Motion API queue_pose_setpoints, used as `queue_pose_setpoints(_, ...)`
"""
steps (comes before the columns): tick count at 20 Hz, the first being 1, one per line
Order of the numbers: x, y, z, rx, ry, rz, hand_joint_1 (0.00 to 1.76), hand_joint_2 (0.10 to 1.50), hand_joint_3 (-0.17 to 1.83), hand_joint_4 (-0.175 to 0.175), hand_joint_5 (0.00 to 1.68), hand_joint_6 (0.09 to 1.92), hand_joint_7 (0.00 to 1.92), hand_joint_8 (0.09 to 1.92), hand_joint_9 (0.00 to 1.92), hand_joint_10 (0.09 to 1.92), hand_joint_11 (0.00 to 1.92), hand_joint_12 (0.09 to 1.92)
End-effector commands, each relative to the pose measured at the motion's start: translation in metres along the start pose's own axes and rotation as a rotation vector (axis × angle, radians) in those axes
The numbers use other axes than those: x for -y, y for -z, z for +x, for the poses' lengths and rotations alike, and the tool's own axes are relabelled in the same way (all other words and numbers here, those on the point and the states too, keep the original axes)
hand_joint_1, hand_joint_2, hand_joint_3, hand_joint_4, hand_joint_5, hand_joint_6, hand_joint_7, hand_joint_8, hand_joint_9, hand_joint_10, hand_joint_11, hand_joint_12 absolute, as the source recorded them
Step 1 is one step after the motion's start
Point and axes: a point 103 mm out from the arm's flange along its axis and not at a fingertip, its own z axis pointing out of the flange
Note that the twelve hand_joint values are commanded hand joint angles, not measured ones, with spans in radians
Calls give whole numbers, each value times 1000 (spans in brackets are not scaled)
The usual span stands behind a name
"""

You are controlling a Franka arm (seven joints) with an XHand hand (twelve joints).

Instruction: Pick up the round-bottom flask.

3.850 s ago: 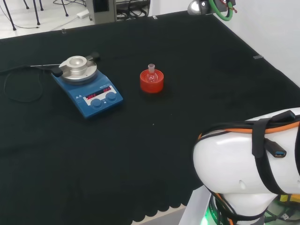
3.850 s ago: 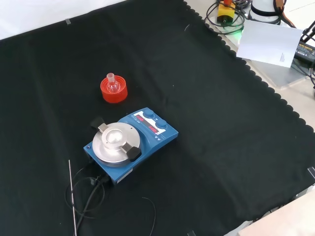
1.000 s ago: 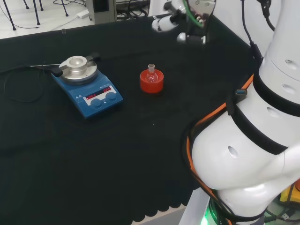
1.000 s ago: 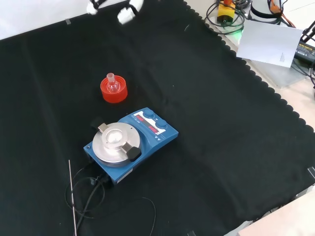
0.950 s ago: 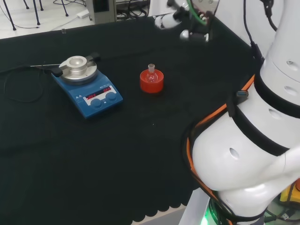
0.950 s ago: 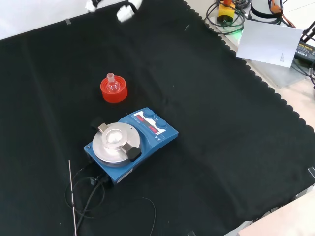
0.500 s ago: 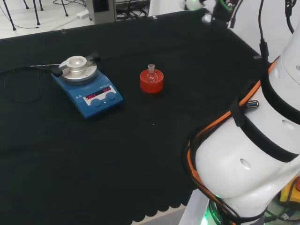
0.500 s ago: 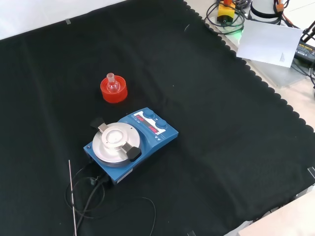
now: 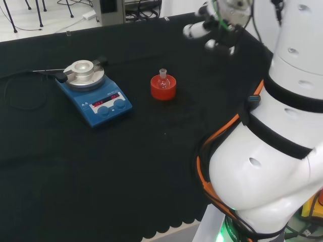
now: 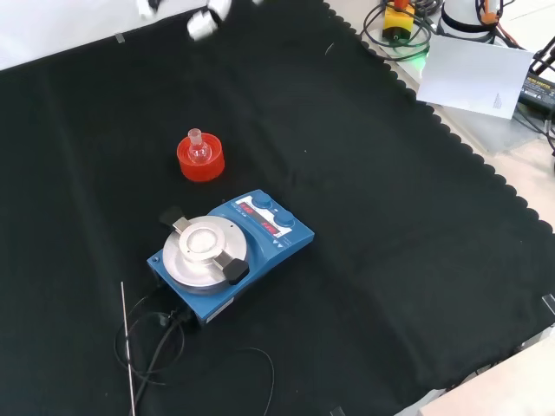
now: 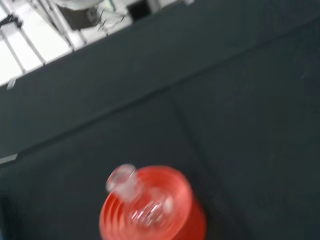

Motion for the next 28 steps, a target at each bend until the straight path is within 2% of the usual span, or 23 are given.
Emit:
queue_pose_setpoints(1, -16, -88, 26, -70, 83, 100, 774, 659, 653, -19, 491, 87, 164, 592, 349, 651, 0, 1377)
queue_pose_setpoints(7, -17, -95, 24, -54, 77, 100, 803, 642, 660, -17, 498, 87, 161, 592, 343, 652, 0, 1373)
queue_pose_setpoints(11, -19, -103, 19, -76, 75, 90, 819, 633, 667, -15, 504, 87, 160, 592, 340, 653, 0, 1372)
queue_pose_setpoints(20, -24, -129, 12, -111, 98, 90, 858, 610, 678, -9, 539, 87, 159, 590, 338, 654, 0, 1369)
queue_pose_setpoints(28, -27, -153, 2, -151, 123, 94, 897, 529, 780, 4, 588, 87, 158, 572, 339, 645, 0, 1353)
